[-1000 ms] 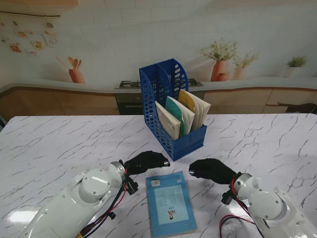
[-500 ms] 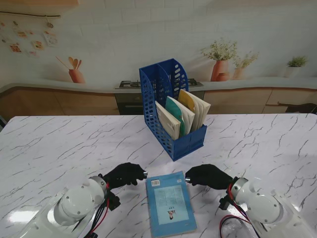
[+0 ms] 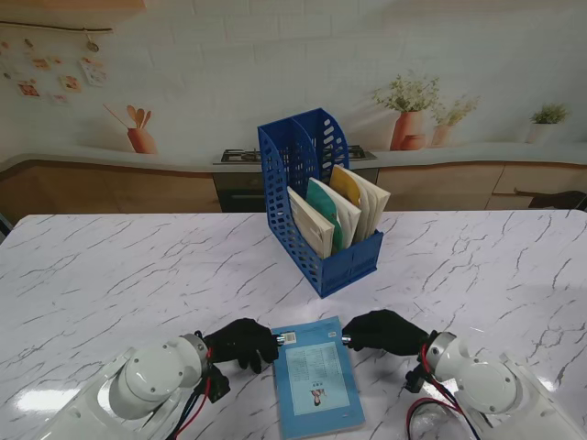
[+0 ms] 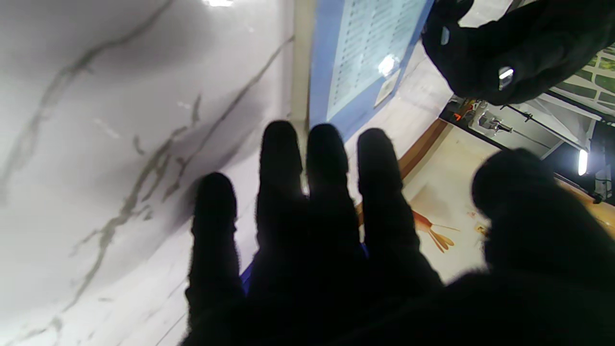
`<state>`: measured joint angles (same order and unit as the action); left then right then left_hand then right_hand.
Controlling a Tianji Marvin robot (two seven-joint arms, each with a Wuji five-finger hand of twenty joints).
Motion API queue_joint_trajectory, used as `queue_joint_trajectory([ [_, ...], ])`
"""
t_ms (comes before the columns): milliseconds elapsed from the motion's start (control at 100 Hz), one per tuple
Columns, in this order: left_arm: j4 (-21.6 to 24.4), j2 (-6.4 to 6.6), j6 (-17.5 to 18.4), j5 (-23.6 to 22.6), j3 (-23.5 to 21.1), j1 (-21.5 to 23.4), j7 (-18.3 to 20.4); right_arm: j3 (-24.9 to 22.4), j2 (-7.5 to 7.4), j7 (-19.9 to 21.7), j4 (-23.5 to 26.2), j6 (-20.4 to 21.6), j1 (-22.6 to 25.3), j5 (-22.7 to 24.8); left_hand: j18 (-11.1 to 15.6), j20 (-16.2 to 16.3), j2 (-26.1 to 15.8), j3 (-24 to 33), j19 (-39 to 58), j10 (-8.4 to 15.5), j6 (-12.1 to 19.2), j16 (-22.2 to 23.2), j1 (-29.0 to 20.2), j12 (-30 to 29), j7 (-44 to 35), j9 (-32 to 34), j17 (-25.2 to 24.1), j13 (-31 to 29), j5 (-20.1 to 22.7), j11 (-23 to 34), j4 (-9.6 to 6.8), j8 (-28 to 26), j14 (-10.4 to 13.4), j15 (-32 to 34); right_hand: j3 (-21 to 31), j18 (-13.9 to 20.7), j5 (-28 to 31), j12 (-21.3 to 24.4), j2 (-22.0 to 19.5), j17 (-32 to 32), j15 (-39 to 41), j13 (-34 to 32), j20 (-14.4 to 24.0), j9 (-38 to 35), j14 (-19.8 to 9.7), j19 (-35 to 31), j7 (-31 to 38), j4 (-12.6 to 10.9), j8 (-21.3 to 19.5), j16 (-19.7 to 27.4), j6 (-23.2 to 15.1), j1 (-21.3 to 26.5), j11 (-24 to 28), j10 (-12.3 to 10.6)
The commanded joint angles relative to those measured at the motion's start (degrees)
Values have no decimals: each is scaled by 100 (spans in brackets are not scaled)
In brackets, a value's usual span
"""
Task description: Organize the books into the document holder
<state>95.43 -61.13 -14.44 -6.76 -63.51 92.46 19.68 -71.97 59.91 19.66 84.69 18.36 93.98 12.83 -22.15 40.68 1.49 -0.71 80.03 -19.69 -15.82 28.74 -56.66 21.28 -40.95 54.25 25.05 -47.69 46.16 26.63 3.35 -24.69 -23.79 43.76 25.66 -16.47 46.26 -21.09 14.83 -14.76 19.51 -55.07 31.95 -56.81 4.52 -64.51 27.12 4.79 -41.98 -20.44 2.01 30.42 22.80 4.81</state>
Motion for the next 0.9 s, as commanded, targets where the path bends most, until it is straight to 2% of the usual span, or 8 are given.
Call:
queue_joint_trajectory([
  [0, -141, -37, 117, 56, 115, -77, 144, 86, 20, 19, -72, 32, 23, -27, 46, 87, -322, 43, 126, 15, -99, -56, 80, -99, 33, 140, 14, 12, 139, 41, -210, 106, -271, -96, 60, -1022, 248, 91, -71, 88, -127, -140, -201, -146, 9, 173, 29, -59, 135, 115, 38, -110, -139, 70],
  [270, -522, -113, 335, 536, 444, -384, 154, 176, 7, 93, -147, -4, -44, -48, 26, -10, -316, 48, -107, -48, -176, -171, 49, -185, 172, 86, -134, 116, 187, -23, -212, 212, -314, -204, 20, -783, 352, 683, -206, 268, -491, 169, -597, -49, 138, 344, -89, -45, 508, 811, 404, -1, -444, 292],
  [640, -1042, -259, 765, 964, 941, -902, 31, -55, -11, 118, 1, -223, 82, 203, 13, -32, -303, 47, -156, -23, -176, -222, 44, -219, 239, 59, -159, 155, 190, -14, -209, 265, -322, -205, 12, -643, 239, 813, -202, 381, -566, 373, -760, 191, 102, 384, -143, -47, 584, 947, 454, 31, -399, 300],
  [700, -1132, -276, 836, 1010, 1026, -1009, 34, -118, -17, 130, 55, -264, 119, 258, 24, -37, -303, 46, -169, -204, -202, -226, 48, -238, 245, -9, -178, 205, 184, -60, -208, 268, -369, -217, 6, -656, 232, 823, -197, 390, -562, 385, -774, 202, 90, 381, -143, -47, 590, 953, 449, 31, -392, 295],
  [750, -1210, -290, 883, 1056, 1091, -1093, 53, -165, -20, 135, 81, -288, 137, 303, 45, -39, -310, 46, -170, 6, -179, -229, 52, -223, 248, 43, -173, 161, 174, -16, -209, 269, -282, -197, 1, -662, 235, 831, -201, 390, -554, 382, -786, 196, 88, 377, -139, -47, 593, 956, 437, 24, -381, 289],
  [820, -1314, -323, 936, 1110, 1162, -1180, 26, -212, -16, 124, 104, -340, 153, 332, 47, -45, -303, 50, -183, -13, -199, -243, 39, -224, 257, 27, -184, 175, 159, -20, -210, 273, -279, -226, 1, -664, 242, 840, -187, 403, -547, 381, -801, 192, 75, 378, -132, -48, 596, 959, 426, 31, -374, 287],
  [830, -1327, -327, 943, 1120, 1170, -1190, 22, -217, -16, 122, 106, -346, 154, 334, 46, -49, -300, 51, -194, -102, -215, -248, 36, -232, 262, -5, -201, 208, 161, -39, -210, 275, -312, -243, 1, -670, 236, 842, -191, 404, -546, 381, -803, 194, 76, 377, -134, -48, 598, 959, 428, 29, -375, 285],
  [890, -1408, -354, 1015, 1174, 1212, -1239, -9, -250, -18, 128, 129, -376, 167, 360, 63, -62, -296, 51, -225, -21, -190, -253, 31, -231, 277, -15, -234, 217, 147, -36, -209, 282, -288, -256, 1, -692, 246, 847, -184, 402, -537, 375, -811, 174, 77, 367, -127, -47, 601, 961, 415, 16, -363, 281],
])
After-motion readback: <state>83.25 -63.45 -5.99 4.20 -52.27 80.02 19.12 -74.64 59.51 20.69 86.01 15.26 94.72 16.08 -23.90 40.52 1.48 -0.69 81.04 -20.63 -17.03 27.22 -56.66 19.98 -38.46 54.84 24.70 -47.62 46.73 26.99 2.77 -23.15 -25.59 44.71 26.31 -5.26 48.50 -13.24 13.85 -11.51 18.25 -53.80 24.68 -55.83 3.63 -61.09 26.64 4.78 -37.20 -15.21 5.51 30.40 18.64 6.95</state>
